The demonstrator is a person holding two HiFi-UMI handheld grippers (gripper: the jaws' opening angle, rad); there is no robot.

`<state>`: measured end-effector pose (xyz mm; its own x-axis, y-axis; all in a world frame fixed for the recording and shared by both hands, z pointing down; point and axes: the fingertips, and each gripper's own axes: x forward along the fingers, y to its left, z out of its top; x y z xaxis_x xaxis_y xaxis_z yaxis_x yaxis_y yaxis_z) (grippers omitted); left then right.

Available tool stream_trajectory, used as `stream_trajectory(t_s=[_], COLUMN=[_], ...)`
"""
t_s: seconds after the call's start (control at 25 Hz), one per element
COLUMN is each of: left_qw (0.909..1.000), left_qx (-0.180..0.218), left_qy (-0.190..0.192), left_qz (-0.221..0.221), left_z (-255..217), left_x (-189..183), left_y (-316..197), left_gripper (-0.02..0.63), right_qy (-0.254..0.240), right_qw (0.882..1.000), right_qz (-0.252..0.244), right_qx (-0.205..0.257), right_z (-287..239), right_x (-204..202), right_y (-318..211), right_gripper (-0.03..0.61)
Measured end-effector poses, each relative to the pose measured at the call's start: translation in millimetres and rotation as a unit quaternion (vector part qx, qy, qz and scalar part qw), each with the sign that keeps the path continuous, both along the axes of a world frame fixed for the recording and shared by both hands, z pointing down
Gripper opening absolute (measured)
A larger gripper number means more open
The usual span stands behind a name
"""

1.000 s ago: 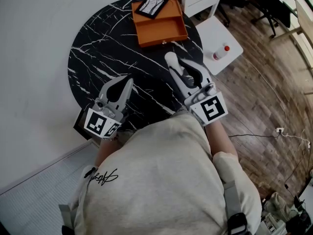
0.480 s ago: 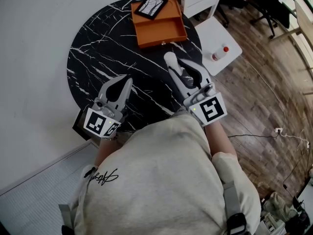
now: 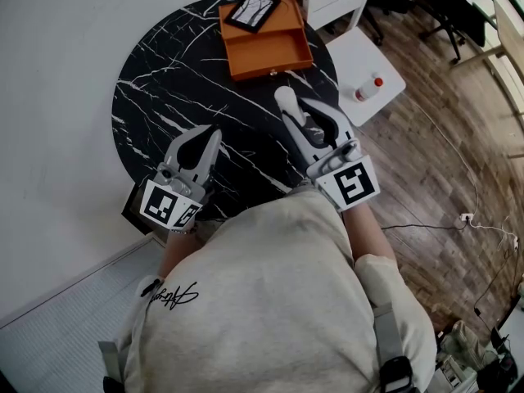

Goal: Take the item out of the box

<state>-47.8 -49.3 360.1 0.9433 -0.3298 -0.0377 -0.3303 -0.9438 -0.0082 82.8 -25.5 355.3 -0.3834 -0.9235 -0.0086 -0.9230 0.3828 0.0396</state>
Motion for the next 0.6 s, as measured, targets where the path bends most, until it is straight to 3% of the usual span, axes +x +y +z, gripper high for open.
stream_trajectory(t_s=[0.6], left_qw=[1.0], left_qx=[0.002], left_qy=[0.0], left_qz=[0.002], left_z=[0.6], left_x=[-2.2], left_y=[1.2], left_gripper=[0.0], right_qy=[0.001], right_qw=[1.0], right_qz=[0.002], right_qx=[0.004], right_z=[-1.4], right_x=[-3.6], right_y=[2.6], right_gripper=[0.112])
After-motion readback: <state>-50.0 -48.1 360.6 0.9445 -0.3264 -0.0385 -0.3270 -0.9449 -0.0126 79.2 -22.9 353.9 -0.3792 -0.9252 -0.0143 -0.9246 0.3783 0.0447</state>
